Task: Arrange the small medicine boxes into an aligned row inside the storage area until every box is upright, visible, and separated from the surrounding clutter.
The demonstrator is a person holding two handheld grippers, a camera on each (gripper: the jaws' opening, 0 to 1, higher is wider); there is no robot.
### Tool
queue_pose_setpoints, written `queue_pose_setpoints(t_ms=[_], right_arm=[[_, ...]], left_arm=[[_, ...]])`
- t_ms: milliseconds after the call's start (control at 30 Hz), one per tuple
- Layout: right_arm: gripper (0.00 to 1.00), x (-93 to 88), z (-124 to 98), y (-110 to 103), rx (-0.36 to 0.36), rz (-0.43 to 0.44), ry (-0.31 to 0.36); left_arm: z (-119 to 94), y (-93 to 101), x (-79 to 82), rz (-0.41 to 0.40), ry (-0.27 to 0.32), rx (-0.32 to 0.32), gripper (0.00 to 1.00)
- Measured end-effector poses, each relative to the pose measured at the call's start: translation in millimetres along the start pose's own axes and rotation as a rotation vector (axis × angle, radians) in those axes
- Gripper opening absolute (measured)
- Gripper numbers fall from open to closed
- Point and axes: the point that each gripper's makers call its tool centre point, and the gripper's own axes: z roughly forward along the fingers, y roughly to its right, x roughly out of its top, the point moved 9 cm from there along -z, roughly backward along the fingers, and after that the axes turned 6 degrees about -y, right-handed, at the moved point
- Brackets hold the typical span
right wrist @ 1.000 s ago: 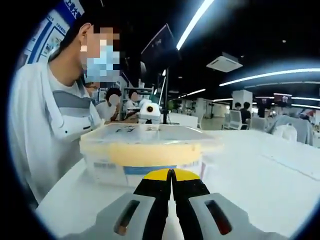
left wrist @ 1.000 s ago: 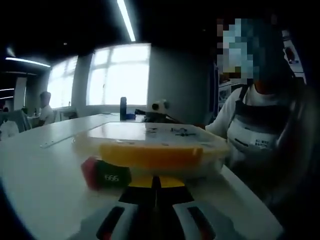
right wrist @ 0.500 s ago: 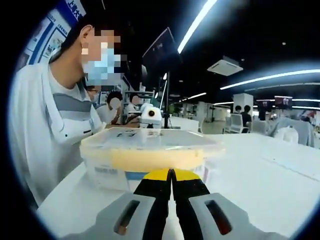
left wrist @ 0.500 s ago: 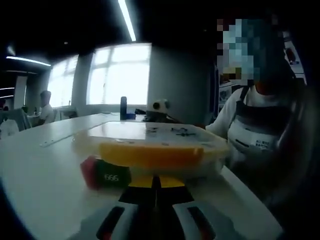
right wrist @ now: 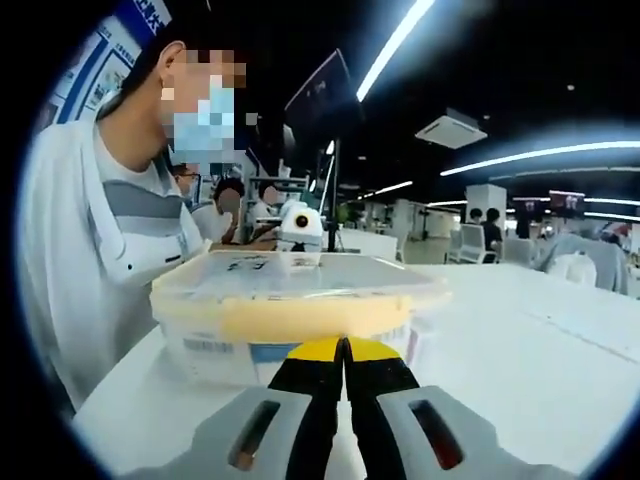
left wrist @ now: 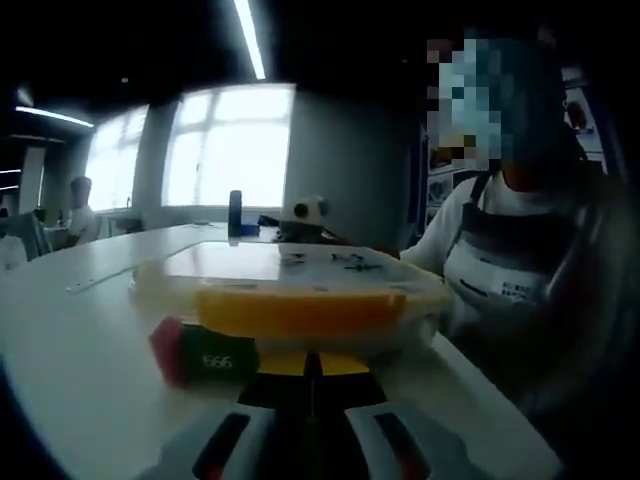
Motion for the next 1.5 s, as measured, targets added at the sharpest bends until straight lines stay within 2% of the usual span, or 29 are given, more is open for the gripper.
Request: queue_pose_setpoints(t_ms=[333,400,500,567,633,700,767,833,933,967,1033,1100,1300,1500], right_arm=[[0.00,0.8,-1,0,0.005,0.039,0.010],[0.00,1.3,0,0,0.005,0.044,0.010],[0.00,2.5,3,-2,0.009,0.047,0.011],[0.00,3.1,5,-3,0.013,0.047,0.012],[0.00,3.5,7,-5,0.021,0.050,0.013],[0.00,4.0,8,-7,0.025,0.046,0.014],[0.00,4.2,9,-7,0.027,0.042,0.015],[0.00,4.1,8,-6,0.016,0.032,0.015],[0.04,4.0,5,-3,-0.013,0.021,0.018],[0.07,4.7,2,0,-0.029,0.046,0.033],[0.12,5.6,-2,5,-0.041,0.084,0.050],[0.15,6.0,-3,5,-0.048,0.093,0.060],[0.25,4.3,-2,8,-0.058,0.132,0.067],[0.41,2.6,-1,8,-0.047,0.145,0.058]], left_arm=[[-3,-1.6,1.2,0.033,-0.021,0.032,0.00],[-9,-7.4,1.8,0.033,-0.020,0.096,0.00],[-15,-14.7,-0.2,-0.011,0.004,0.132,0.00],[-19,-20.5,-1.8,-0.034,0.018,0.187,0.00],[-22,-23.2,-3.0,-0.048,0.020,0.207,0.00],[-25,-26.5,-2.9,-0.067,0.029,0.252,0.00],[-27,-26.5,-1.3,-0.061,0.030,0.262,0.00],[-39,-23.0,3.8,-0.016,-0.019,0.294,0.00],[-51,-12.5,11.5,0.019,-0.007,0.318,0.00],[-57,-10.9,17.6,0.035,0.012,0.344,0.00],[-64,-7.0,25.7,0.011,0.032,0.370,0.07],[-68,0.8,29.5,0.002,0.045,0.365,0.08],[-61,30.7,23.3,-0.030,0.042,0.356,0.20],[-48,54.2,18.9,-0.042,0.052,0.365,0.31]])
